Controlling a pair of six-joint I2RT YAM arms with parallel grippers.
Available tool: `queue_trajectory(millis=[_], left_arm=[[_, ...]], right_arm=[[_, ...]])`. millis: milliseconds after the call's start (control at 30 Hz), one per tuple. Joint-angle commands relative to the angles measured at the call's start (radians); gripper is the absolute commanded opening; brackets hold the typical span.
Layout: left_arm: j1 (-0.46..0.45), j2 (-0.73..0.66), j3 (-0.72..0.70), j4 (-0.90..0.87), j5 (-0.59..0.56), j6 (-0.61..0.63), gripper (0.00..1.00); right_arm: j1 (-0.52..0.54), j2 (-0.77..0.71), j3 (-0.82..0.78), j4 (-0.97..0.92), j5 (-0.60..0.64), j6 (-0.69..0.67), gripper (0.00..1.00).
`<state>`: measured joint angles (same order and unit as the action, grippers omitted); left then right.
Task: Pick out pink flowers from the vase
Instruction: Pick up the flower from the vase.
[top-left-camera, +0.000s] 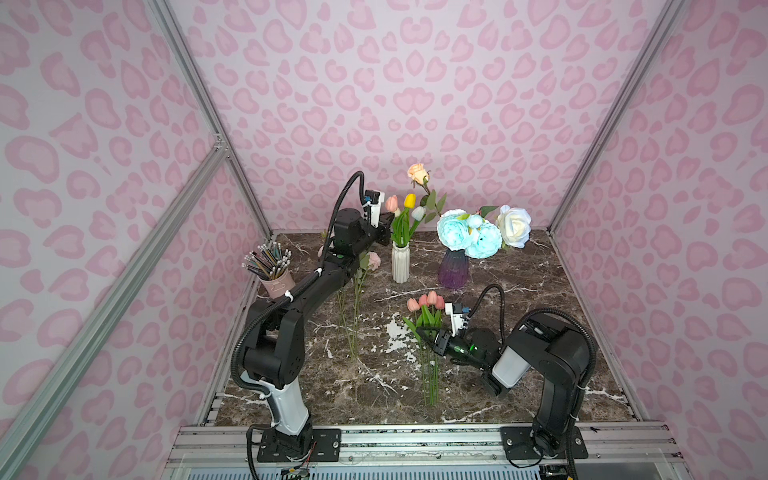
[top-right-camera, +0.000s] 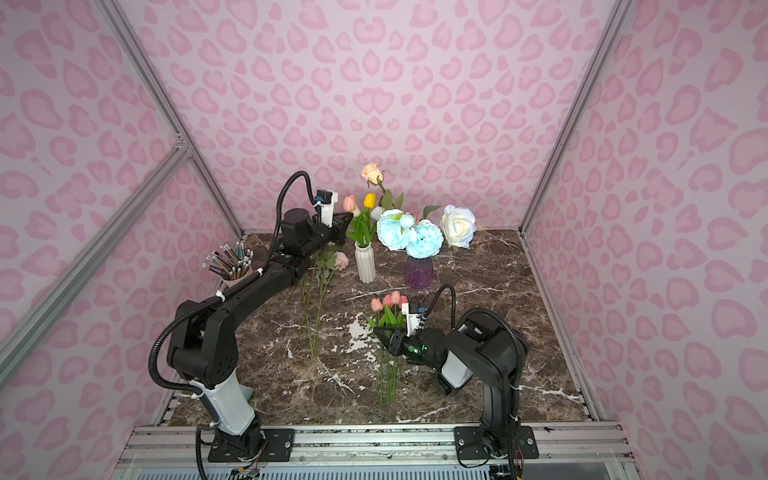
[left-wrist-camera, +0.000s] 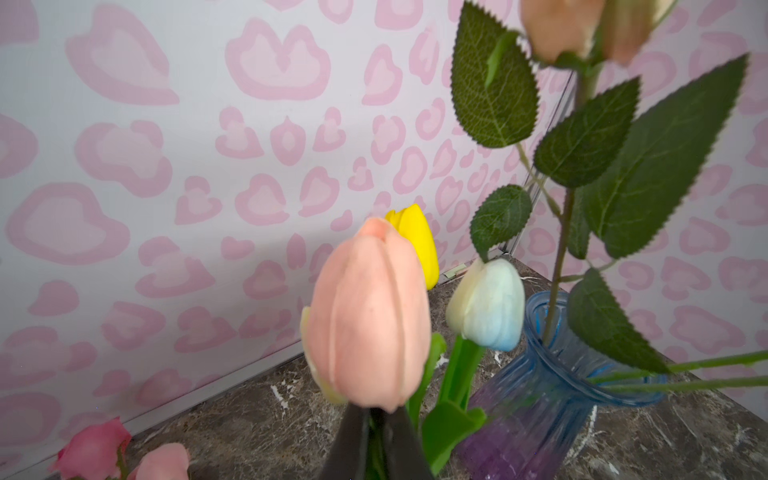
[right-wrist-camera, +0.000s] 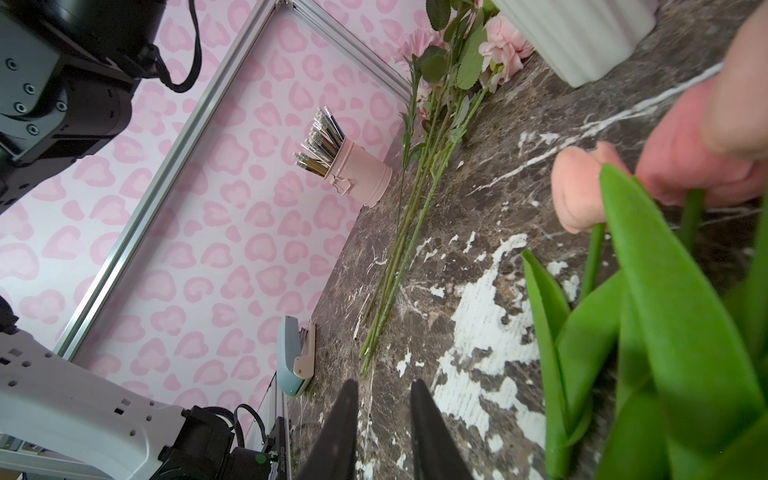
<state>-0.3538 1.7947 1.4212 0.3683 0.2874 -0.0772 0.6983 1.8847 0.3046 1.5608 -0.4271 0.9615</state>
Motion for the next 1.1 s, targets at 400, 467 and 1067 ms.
queue_trajectory(millis=[400,467,1067], left_arm=[[0.003,-0.133,-0.019,-0.006,-0.016,0.047,0.11],[0.002,-0.134,-0.023,-0.004,-0.012,0.038,0.11],[0.002,-0.163,0.014,0.029,0.05,-0.021,0.1]], right_arm=[[0.0,-0.001,-0.004,0.105,0.001,-0.001,0.24],[0.001,-0.001,-0.003,0.102,0.002,-0.002,0.25],[0.003,-0.017,-0.006,0.077,0.011,-0.006,0.25]])
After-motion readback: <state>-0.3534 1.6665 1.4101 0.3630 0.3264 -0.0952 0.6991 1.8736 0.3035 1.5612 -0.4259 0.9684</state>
